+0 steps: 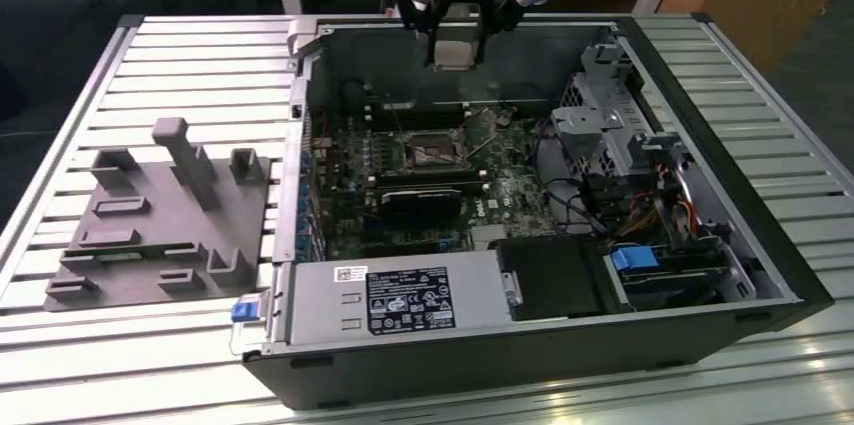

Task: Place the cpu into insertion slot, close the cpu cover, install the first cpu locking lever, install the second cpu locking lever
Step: 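Place the cpu into insertion slot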

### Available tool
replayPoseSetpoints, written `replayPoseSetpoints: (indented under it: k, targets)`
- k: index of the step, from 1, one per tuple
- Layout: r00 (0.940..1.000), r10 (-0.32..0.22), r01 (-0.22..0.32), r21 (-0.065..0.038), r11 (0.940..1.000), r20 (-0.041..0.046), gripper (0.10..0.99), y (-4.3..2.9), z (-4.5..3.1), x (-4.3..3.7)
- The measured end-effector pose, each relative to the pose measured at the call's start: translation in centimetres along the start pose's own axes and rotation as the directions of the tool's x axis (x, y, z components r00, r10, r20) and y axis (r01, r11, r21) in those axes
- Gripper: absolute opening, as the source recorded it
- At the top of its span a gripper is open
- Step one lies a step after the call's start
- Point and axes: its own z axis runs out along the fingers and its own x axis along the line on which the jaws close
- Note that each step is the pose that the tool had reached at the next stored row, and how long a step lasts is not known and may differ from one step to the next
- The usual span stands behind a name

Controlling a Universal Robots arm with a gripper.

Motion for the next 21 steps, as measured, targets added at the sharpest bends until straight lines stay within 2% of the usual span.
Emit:
replayPoseSetpoints:
  k: [15, 18, 21]
  targets:
    - [1.0000, 0.005, -0.005, 0.004, 1.0000, 0.0068, 0.541, -0.24, 2.72, 0.14]
    - [0.9996, 0.026, -0.026, 0.006, 0.9996, 0.0097, 0.541, -0.29, 3.22, 0.14]
    - [0.9972, 0.073, -0.073, 0.007, 0.9973, 0.0155, 0.541, -0.30, 3.43, 0.14]
